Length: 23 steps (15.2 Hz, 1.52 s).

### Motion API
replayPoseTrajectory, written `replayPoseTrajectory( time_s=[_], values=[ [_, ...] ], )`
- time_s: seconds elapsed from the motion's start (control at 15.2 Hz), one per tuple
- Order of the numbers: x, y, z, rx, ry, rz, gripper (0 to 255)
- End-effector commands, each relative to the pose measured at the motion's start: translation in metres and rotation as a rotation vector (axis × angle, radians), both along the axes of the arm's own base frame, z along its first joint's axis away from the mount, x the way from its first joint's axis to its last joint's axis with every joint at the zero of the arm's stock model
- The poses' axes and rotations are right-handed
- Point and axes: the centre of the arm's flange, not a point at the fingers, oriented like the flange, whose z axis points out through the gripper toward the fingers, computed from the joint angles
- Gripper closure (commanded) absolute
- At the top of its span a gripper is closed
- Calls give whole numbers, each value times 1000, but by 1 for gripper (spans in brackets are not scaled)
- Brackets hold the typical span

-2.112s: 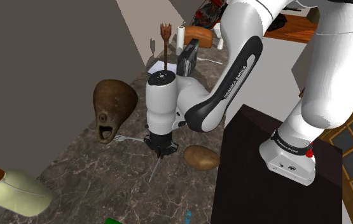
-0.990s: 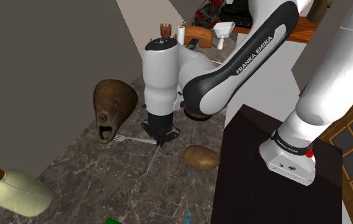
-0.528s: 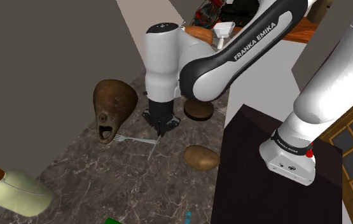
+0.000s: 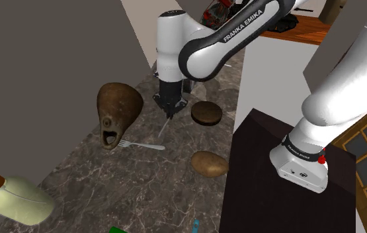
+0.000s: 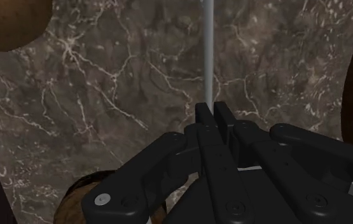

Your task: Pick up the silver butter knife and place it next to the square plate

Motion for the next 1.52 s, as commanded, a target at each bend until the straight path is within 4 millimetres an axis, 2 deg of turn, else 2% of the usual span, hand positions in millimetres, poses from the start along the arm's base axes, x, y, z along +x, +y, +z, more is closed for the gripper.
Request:
replayPoseTrajectory(
  time_s=[0.0, 1.25, 1.45],
  values=[
    [15, -20, -2, 2, 0, 5, 255],
    [168, -221, -1, 2, 0, 5, 255],
    [168, -221, -17, 2, 0, 5, 255]
  ],
)
